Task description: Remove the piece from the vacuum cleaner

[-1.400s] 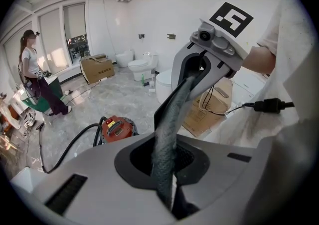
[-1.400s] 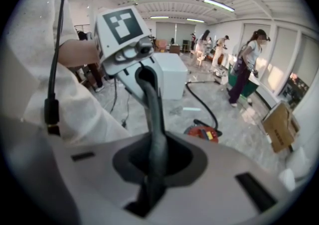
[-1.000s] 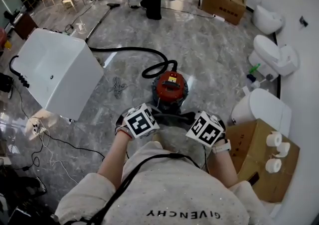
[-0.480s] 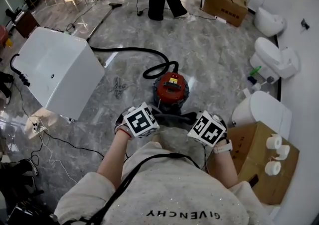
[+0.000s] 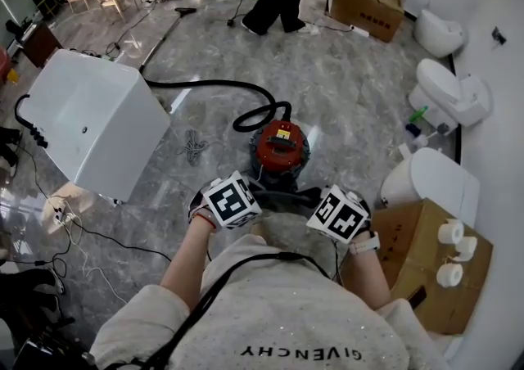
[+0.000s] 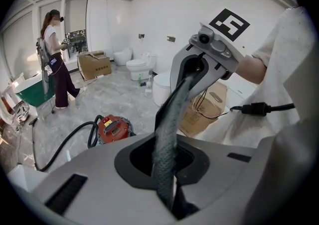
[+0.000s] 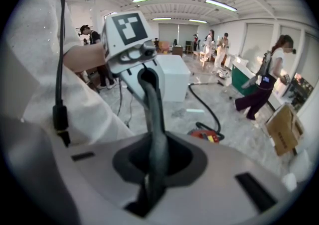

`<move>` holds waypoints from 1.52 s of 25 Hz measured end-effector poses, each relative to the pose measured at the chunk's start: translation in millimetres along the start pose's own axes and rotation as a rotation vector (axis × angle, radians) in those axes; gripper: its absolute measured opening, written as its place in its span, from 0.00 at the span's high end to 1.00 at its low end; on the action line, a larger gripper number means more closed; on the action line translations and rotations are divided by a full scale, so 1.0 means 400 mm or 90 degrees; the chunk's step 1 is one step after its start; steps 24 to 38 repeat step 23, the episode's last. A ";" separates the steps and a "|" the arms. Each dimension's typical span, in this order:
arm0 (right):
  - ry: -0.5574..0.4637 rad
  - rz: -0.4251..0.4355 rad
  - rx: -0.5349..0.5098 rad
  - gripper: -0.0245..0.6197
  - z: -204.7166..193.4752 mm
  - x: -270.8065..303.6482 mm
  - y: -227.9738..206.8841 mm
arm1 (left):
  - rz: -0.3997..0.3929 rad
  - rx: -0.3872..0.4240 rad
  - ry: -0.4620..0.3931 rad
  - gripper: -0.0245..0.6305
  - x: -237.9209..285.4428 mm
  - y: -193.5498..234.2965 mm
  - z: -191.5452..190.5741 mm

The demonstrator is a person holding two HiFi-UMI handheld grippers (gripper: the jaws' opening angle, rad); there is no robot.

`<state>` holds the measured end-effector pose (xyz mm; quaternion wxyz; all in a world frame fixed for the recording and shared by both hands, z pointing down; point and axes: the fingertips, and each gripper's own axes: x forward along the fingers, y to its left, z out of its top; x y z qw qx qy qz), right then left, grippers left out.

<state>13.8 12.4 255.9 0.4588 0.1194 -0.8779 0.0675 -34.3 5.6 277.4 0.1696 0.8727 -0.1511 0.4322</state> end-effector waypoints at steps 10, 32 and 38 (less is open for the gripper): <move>0.008 0.008 0.002 0.90 -0.002 0.015 -0.015 | -0.013 -0.006 0.004 0.90 0.011 0.016 -0.004; 0.017 0.020 0.017 0.90 -0.004 0.042 -0.020 | -0.035 -0.005 0.015 0.90 0.024 0.030 -0.020; 0.017 0.020 0.017 0.90 -0.004 0.042 -0.020 | -0.035 -0.005 0.015 0.90 0.024 0.030 -0.020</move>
